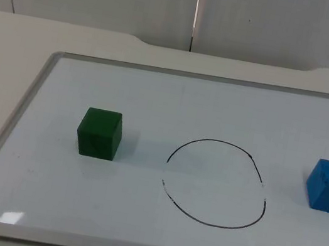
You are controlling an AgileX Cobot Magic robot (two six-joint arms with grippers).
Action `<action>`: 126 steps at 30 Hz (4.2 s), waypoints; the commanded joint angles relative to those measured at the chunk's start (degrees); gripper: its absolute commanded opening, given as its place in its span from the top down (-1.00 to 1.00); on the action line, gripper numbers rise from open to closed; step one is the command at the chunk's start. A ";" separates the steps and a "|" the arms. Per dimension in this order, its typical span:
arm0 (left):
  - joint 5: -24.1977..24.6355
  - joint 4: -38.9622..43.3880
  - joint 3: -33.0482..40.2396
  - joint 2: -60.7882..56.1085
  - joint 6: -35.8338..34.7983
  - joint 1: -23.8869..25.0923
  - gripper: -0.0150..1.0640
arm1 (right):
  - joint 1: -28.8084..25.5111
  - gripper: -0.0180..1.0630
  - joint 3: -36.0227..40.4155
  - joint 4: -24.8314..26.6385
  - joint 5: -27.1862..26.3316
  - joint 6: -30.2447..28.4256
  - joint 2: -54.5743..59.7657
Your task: Push the two cubes into the marked area.
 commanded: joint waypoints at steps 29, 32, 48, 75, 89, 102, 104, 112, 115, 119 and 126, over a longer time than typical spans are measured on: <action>-13.81 -9.57 -0.43 13.11 7.98 0.00 -0.74 | -0.29 -0.98 0.08 -0.06 -0.21 -0.06 -0.23; -15.77 -10.43 -0.43 15.05 7.98 0.00 -0.55 | -0.29 -0.98 0.08 -0.06 -0.21 -0.06 -0.23; -18.60 -15.03 -0.43 16.48 12.06 0.00 0.69 | -0.29 -0.98 0.08 -0.06 -0.21 -0.06 -0.23; -24.57 -47.72 -0.43 39.99 41.75 0.00 0.75 | -0.29 -0.98 0.08 -0.04 -0.20 -0.06 -0.23; -26.99 -65.90 -0.43 61.20 57.38 0.00 0.75 | -0.29 -0.98 0.08 -0.04 -0.20 -0.06 -0.23; -28.70 -69.55 -0.43 64.91 60.23 0.00 0.94 | -0.29 -0.98 0.08 -0.04 -0.20 -0.06 -0.23; -30.49 -70.30 -0.43 64.91 60.23 0.00 0.97 | -0.29 -0.98 0.08 -0.04 -0.20 -0.06 -0.23; -31.90 -78.11 -0.43 65.25 65.63 -0.11 0.98 | -0.29 -0.98 0.08 -0.04 -0.20 -0.06 -0.23; -31.76 -81.88 -0.43 65.80 69.47 -1.41 0.97 | -0.29 -0.98 0.08 -0.04 -0.20 -0.06 -0.23; -38.57 -84.24 -0.43 68.58 72.13 -7.22 0.97 | -0.29 -0.98 0.08 -0.04 -0.20 -0.06 -0.23; -48.33 -84.34 -1.40 73.51 72.01 -12.34 0.97 | -0.29 -0.98 0.08 -0.04 -0.20 -0.06 -0.23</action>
